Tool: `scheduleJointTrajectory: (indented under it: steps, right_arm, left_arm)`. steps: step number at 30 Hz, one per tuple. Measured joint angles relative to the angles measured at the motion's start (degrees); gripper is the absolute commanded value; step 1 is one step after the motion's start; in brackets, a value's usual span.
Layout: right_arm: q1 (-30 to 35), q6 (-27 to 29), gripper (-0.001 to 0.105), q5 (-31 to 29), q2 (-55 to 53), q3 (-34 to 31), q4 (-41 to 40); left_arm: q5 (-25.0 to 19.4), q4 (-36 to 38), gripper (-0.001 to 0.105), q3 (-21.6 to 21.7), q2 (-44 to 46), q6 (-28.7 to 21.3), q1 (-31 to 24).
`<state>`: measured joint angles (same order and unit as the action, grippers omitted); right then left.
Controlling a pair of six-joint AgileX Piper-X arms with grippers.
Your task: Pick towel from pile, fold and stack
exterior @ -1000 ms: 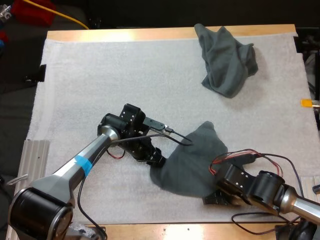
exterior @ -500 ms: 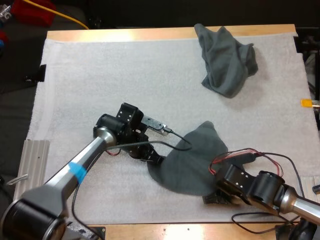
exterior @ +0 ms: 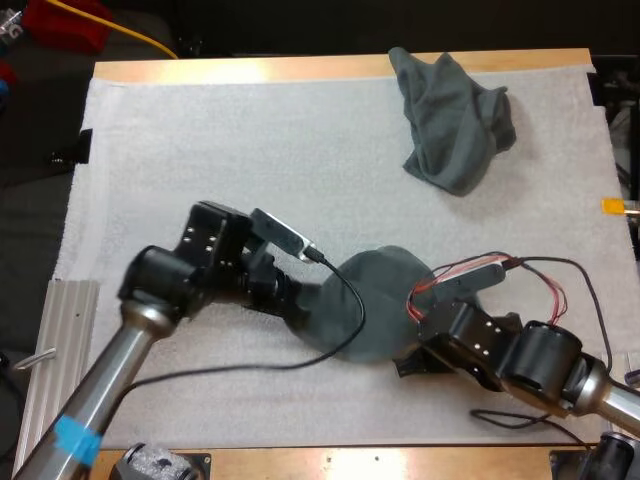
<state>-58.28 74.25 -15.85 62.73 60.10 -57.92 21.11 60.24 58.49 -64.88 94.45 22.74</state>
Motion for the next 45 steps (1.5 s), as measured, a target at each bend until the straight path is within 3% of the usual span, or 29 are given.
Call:
scheduleJointTrajectory:
  steps: [7, 15, 22, 35, 45]
  right_arm:
    - [0.0, 3.4, 0.002, -4.2, 0.0, 7.7, -4.4]
    - [0.0, 4.4, 0.002, -4.3, 0.0, 16.3, -6.7]
    - [0.0, 5.0, 0.002, -2.8, 0.0, 21.1, -12.5]
    - [-0.2, 4.9, 0.002, 4.2, -0.1, 22.8, -20.9]
    - [-8.0, 1.2, 0.002, 4.4, -0.1, 25.2, -23.3]
  left_arm:
    - [-0.2, 6.5, 0.000, 11.9, 2.7, 0.0, 0.0]
    - [-1.6, 14.1, 0.000, 19.0, 3.0, 0.8, 0.0]
    - [-2.4, 18.2, 0.000, 19.2, 6.2, 3.4, 0.0]
    - [-3.0, 24.4, 0.000, 19.2, 13.9, 11.3, 0.0]
    - [-3.3, 28.1, 0.000, 19.2, 19.2, 15.4, 0.0]
